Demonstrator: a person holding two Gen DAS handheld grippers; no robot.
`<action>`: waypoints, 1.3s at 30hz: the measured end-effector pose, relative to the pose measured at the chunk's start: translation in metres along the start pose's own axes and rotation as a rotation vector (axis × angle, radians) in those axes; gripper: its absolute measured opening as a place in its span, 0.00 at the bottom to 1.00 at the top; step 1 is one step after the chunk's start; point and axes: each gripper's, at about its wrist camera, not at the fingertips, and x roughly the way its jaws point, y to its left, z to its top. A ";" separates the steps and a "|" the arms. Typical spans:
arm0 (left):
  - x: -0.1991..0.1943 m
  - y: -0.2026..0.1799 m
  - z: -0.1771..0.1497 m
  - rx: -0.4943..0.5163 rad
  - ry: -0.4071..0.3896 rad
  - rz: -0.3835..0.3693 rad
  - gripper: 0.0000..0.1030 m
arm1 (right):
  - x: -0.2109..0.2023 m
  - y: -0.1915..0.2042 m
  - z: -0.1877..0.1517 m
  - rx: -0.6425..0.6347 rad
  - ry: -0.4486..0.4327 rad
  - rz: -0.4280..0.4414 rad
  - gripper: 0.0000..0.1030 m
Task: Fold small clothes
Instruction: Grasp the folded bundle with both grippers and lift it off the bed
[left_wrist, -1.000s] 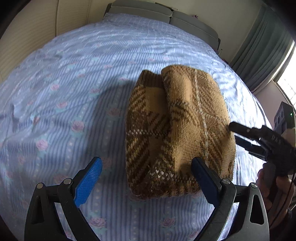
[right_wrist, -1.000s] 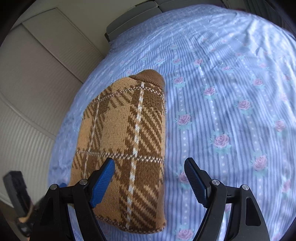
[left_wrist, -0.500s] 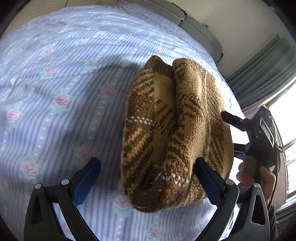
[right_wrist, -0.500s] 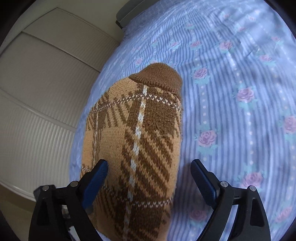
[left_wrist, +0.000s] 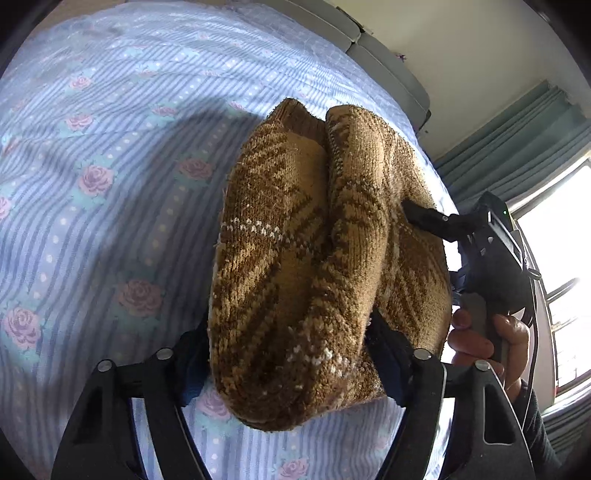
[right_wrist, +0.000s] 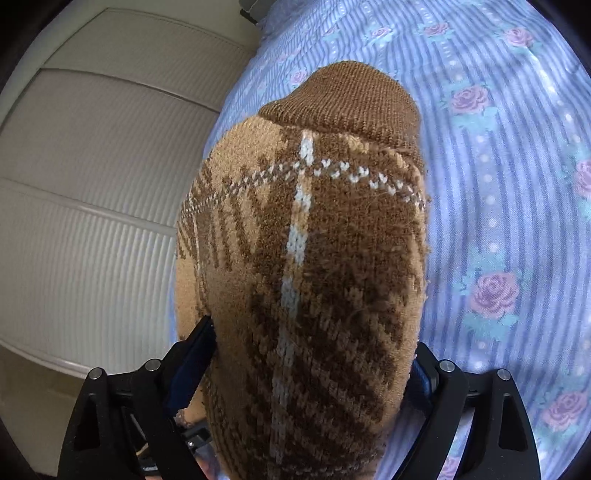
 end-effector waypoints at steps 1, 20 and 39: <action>-0.002 -0.002 -0.003 0.004 -0.002 0.001 0.66 | -0.002 -0.004 0.002 0.009 -0.005 0.011 0.76; -0.024 -0.025 0.001 0.085 -0.005 0.022 0.43 | -0.044 0.010 -0.025 0.016 -0.096 0.101 0.56; -0.113 0.004 0.026 0.081 -0.104 -0.038 0.42 | -0.044 0.076 -0.049 -0.095 -0.125 0.114 0.55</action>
